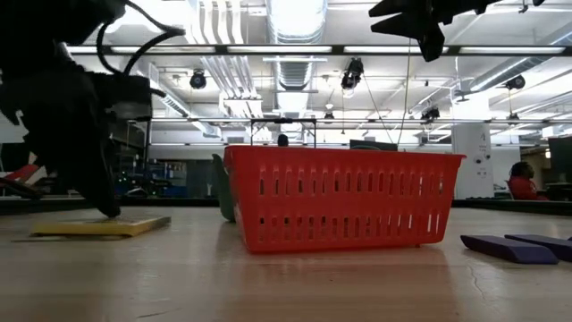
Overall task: Pick & Place School Supplies
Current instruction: Put the yellow crayon box in the green bin
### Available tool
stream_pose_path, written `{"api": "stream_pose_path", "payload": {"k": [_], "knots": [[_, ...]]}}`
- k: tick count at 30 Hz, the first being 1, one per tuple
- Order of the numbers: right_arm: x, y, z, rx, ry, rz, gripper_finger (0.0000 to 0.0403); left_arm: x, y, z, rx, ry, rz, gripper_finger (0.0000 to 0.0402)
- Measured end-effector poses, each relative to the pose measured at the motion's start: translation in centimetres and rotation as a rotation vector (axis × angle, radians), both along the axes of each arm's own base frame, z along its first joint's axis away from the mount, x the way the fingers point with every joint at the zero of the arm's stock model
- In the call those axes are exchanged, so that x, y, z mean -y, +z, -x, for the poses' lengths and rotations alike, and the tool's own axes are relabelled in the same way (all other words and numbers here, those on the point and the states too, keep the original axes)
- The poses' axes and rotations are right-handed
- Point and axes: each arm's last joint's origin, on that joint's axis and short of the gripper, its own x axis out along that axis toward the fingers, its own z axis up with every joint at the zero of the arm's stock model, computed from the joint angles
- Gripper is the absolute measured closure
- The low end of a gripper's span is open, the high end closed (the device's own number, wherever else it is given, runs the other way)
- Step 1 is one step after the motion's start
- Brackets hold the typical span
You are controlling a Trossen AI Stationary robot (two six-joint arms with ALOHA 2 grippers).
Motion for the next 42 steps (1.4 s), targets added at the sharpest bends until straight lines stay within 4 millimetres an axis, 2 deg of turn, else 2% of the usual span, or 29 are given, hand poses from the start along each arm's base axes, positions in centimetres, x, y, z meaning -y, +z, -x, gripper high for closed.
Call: {"api": "stream_pose_path", "payload": {"k": [7,13,18,22,26,29,32,35,39,42], "knots": [[0.0,-0.8,0.2,-0.048,-0.023,-0.108,0.0278,1.0,-1.5,-1.5,0.036,-0.047,0.109,0.0225],[-0.7,-1.5,0.1,-0.099,0.058,-0.220,0.0278,1.3,-1.6,-1.8,0.062,-0.099,0.129,0.0225],[-1.9,-2.2,-0.5,-0.137,0.116,-0.235,0.0278,1.4,-1.6,-1.9,0.082,-0.128,0.148,0.0225],[-3.3,-2.5,-1.2,-0.139,0.172,-0.228,0.0278,1.5,-1.0,-2.1,0.127,-0.168,0.147,0.0225],[-4.5,-2.5,-2.0,-0.104,0.238,-0.180,0.0278,1.6,1.0,-2.2,0.243,-0.267,0.125,0.0225],[-4.9,-2.7,-2.3,-0.102,0.252,-0.174,0.0278,1.3,2.6,-1.7,0.299,-0.364,0.045,0.0225],[-4.9,-3.1,-2.6,-0.119,0.249,-0.175,0.0278,0.9,5.1,-1.4,0.429,-0.448,-0.071,0.0225],[-5.0,-3.3,-2.7,-0.129,0.247,-0.177,0.0278,0.4,6.5,-0.8,0.473,-0.507,-0.222,0.0225],[-5.0,-3.4,-2.8,-0.121,0.229,-0.251,0.0278,-0.1,7.3,-0.3,0.479,-0.609,-0.396,0.0225],[-5.3,-3.5,-3.1,-0.113,0.272,-0.323,0.0278,-0.1,6.4,-0.3,0.438,-0.671,-0.436,0.0225]]}}
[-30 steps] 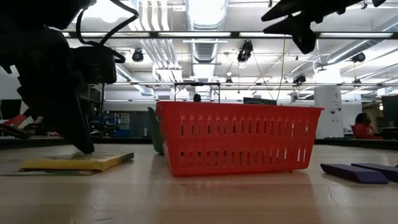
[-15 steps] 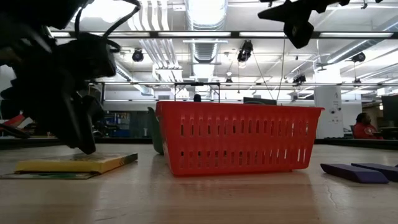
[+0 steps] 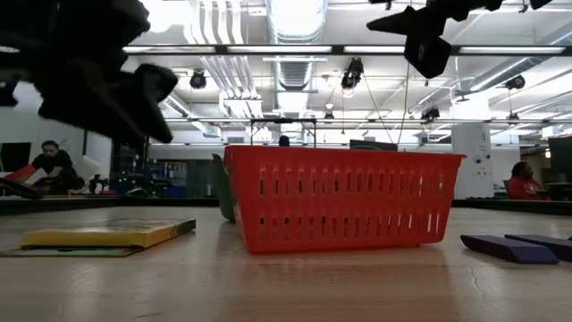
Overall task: Pick & Place School Supplies
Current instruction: Put the yellow crayon box in the green bin
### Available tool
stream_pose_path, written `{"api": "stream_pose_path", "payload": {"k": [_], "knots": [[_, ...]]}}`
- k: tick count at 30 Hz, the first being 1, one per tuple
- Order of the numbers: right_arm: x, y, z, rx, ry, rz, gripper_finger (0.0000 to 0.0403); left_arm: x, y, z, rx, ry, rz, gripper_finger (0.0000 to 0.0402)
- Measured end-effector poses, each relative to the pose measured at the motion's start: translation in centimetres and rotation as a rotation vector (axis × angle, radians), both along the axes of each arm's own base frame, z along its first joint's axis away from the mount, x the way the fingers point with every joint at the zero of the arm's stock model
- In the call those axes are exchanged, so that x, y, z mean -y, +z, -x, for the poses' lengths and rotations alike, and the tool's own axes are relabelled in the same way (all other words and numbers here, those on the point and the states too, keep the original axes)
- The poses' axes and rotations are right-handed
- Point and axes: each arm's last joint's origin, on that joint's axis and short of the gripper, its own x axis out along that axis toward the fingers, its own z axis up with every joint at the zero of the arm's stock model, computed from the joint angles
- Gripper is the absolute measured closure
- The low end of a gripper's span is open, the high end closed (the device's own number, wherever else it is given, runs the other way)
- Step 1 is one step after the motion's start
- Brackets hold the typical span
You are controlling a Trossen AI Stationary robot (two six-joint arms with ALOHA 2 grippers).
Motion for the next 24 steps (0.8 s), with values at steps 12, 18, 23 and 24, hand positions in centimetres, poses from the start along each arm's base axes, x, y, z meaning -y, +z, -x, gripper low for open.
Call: {"api": "stream_pose_path", "payload": {"k": [12,18,23,24], "knots": [[-3.5,-2.3,-1.6,-0.039,0.112,-0.106,0.0278,1.7,-3.9,-1.4,-0.139,-0.219,0.057,0.0225],[-5.1,-4.2,-2.5,-0.076,0.124,-0.165,0.0278,2.9,-5.5,-2.4,-0.111,-0.280,0.091,0.0225],[-5.9,-5.1,-3.1,-0.071,0.128,-0.208,0.0278,3.9,-7.1,-2.9,-0.131,-0.358,0.142,0.0225],[-6.0,-5.2,-3.2,-0.068,0.128,-0.216,0.0278,4.0,-7.3,-3.0,-0.128,-0.373,0.156,0.0225]]}}
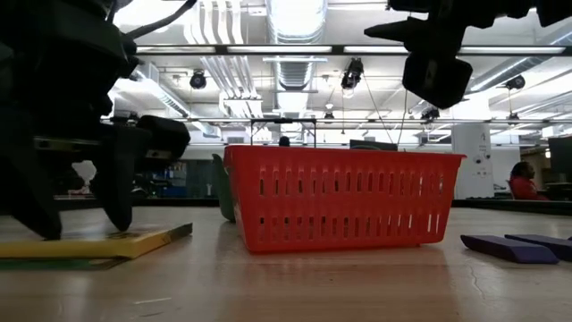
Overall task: Pick & Place School Supplies
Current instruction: Put the yellow crayon box in the green bin
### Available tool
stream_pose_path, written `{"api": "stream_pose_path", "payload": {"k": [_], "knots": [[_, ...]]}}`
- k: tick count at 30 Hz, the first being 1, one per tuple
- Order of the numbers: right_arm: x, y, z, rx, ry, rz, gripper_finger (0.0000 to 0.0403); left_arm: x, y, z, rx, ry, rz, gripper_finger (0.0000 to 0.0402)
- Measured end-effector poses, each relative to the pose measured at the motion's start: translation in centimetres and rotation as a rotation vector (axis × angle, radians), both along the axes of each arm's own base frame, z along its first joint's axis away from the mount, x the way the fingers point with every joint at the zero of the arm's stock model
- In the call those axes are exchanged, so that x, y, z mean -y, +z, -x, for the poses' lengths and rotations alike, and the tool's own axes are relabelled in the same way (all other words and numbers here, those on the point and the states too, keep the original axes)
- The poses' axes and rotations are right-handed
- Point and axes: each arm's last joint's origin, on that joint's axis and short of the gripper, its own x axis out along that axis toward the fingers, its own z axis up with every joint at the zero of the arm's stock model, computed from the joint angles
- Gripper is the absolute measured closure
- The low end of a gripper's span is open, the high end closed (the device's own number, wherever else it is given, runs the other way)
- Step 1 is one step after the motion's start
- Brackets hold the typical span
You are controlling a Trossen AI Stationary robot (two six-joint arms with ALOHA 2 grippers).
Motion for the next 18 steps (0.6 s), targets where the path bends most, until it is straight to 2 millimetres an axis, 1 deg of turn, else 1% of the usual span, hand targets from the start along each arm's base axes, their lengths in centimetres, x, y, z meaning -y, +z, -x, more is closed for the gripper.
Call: {"api": "stream_pose_path", "payload": {"k": [5,10,14,18], "knots": [[-0.7,0.0,-0.2,0.031,0.004,-0.044,0.0278,0.8,-0.2,-0.4,0.067,-0.051,0.049,0.0225],[-1.0,0.3,0.0,0.082,-0.032,0.017,0.0278,1.5,-0.2,-0.4,0.077,-0.077,0.062,0.0225],[-0.9,0.4,0.0,0.092,-0.071,0.051,0.0278,2.2,0.2,-0.8,0.087,-0.087,0.072,0.0225],[-0.9,0.4,0.0,0.092,-0.072,0.052,0.0278,2.7,0.4,-1.6,0.089,-0.082,0.088,0.0225]]}}
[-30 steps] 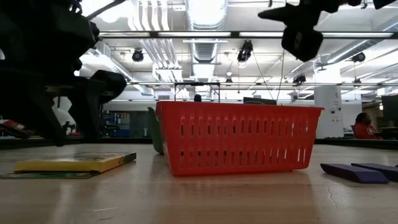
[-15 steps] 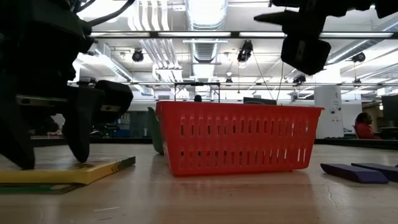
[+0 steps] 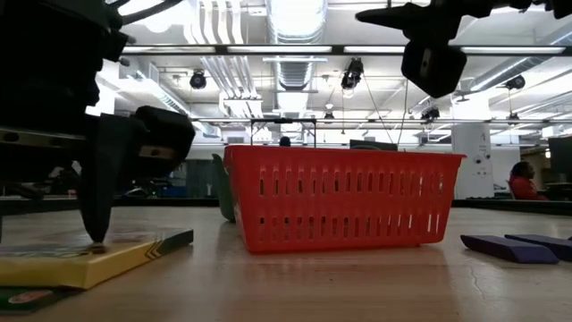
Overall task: Pick & Place School Supplies
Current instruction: Put the yellow crayon box in the green bin
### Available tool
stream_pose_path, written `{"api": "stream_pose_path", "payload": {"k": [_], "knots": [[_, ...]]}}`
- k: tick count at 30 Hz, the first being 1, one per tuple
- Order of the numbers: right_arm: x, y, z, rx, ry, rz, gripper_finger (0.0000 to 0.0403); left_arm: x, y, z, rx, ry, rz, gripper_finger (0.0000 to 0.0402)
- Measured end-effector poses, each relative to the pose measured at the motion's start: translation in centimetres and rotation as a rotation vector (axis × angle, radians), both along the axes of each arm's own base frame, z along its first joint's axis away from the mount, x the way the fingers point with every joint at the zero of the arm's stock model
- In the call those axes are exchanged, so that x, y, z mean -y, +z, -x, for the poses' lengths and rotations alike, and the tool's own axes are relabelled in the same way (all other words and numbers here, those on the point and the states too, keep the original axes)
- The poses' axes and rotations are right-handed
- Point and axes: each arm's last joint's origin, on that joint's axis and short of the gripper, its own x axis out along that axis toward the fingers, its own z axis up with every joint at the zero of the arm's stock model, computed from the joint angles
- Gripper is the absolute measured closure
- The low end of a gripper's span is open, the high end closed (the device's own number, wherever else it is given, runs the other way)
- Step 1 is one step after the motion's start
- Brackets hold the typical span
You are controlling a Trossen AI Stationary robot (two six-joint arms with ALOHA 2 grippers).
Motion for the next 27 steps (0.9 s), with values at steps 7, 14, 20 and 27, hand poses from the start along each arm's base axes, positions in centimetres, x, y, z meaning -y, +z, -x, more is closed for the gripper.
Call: {"api": "stream_pose_path", "payload": {"k": [7,14,20,27], "knots": [[-0.1,0.0,0.1,-0.003,0.008,0.007,0.0278,1.3,-0.7,-2.0,-0.020,0.032,0.044,0.0225],[-0.9,0.0,0.5,-0.002,0.051,0.025,0.0278,2.8,-0.9,-4.2,-0.007,0.035,0.056,0.0225],[-1.7,0.0,0.9,-0.002,0.084,0.030,0.0278,3.4,-0.3,-4.5,0.003,0.034,0.061,0.0225],[-1.8,0.1,1.0,0.024,0.092,0.068,0.0278,3.3,1.5,-3.9,0.002,0.019,0.068,0.0225]]}}
